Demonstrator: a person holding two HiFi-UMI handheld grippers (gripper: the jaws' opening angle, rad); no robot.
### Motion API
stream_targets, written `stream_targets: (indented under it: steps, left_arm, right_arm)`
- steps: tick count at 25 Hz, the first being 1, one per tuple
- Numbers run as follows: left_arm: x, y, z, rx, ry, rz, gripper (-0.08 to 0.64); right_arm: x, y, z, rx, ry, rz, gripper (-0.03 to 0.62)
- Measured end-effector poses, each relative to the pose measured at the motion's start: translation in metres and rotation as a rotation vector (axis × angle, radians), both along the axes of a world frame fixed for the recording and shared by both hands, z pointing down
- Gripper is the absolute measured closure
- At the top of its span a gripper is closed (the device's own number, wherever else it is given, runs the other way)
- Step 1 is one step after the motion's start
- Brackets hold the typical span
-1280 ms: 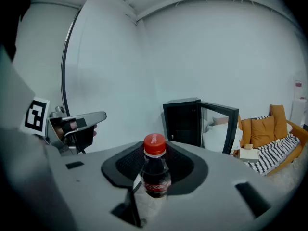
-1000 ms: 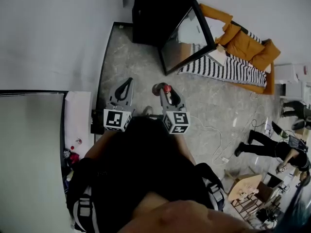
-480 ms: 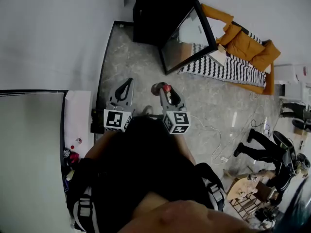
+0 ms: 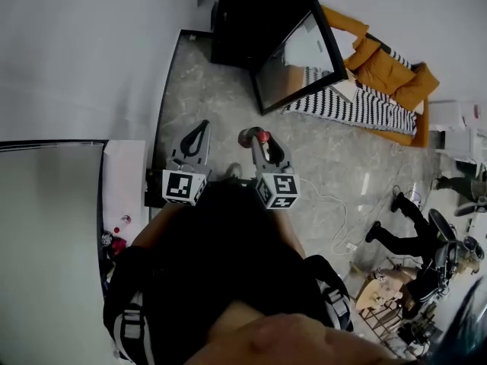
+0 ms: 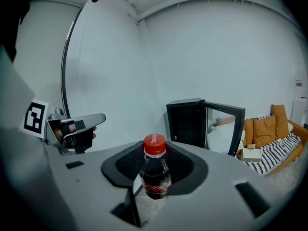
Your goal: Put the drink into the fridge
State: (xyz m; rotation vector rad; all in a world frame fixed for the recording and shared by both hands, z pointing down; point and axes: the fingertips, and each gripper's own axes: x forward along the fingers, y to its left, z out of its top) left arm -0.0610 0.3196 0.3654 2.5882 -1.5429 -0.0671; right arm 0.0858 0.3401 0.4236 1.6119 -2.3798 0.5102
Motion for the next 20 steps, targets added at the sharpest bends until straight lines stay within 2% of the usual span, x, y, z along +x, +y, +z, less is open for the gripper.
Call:
stream_targets:
  steps: [11,14,20]
  left_arm:
    - [-0.05,-0.006,0.0,-0.014,0.007,0.025,0.555]
    - [-0.064,-0.006,0.002,0.004,-0.002,0.041,0.555]
    - [-0.065,-0.011,-0.004,-0.024,0.03,0.06,0.555]
  right_arm:
    - [-0.049,-0.004,0.003,-0.011,-0.005,0.039,0.466]
    - [-0.063,-0.004,0.001,-0.005,-0.013,0.055,0.466]
    - [-0.072,-0.01,0.007,-0.006,0.0,0.071,0.466]
